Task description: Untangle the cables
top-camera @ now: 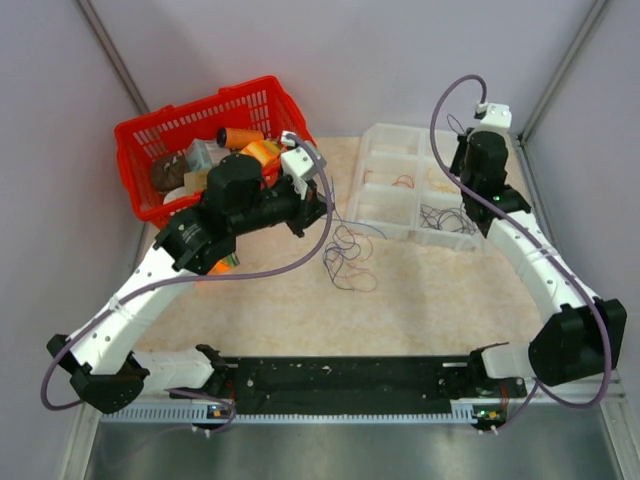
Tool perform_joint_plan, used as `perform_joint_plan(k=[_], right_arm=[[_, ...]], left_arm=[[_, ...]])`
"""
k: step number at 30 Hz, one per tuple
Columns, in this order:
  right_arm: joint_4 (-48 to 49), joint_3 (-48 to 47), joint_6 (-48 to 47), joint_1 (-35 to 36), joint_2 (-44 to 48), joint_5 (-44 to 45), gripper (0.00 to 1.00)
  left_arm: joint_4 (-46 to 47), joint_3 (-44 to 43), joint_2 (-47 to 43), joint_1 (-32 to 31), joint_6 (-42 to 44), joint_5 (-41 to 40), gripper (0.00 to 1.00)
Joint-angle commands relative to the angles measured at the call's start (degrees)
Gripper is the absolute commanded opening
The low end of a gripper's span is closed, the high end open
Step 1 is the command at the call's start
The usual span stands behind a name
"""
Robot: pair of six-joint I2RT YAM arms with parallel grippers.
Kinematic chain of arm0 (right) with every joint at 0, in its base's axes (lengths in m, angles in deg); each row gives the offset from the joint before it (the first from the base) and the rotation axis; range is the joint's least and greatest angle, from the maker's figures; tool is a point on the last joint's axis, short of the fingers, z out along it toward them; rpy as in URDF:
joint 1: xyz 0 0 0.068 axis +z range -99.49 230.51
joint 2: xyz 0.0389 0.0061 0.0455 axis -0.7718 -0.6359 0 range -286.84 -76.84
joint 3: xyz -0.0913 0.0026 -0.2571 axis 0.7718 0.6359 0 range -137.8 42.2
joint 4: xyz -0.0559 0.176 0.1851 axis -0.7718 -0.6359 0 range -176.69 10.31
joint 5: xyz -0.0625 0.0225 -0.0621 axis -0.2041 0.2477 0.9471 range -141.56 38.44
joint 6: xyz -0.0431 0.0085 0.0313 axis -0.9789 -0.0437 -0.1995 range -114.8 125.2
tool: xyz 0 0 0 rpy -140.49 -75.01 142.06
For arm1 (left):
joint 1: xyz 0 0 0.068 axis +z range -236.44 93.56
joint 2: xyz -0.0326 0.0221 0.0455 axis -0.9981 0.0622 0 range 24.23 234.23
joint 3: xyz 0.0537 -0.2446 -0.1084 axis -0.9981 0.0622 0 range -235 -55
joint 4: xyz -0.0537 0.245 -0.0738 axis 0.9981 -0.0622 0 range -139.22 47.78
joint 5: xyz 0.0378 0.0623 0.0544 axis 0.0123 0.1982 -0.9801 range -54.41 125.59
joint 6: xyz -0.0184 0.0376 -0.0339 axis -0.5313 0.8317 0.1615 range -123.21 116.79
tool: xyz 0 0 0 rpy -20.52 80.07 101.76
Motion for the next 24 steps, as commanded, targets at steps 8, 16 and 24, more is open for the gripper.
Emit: perform_joint_plan(k=[8, 16, 24], right_arm=[[-12.4, 2.3, 16.7, -2.0, -10.7, -6.3, 0.0], [-24.0, -11.4, 10.6, -5.3, -26.1, -13.7, 0.0], [-40.4, -27.0, 3.9, -5.5, -36.8, -16.7, 0.09]], left_arm=[[0.9, -9.5, -1.2, 0.6, 1.8, -4.5, 0.0], [1.1, -14.4, 0.0, 0.9, 2.1, -4.0, 0.0], [1.0, -15.2, 0.7, 1.3, 2.1, -3.2, 0.0]])
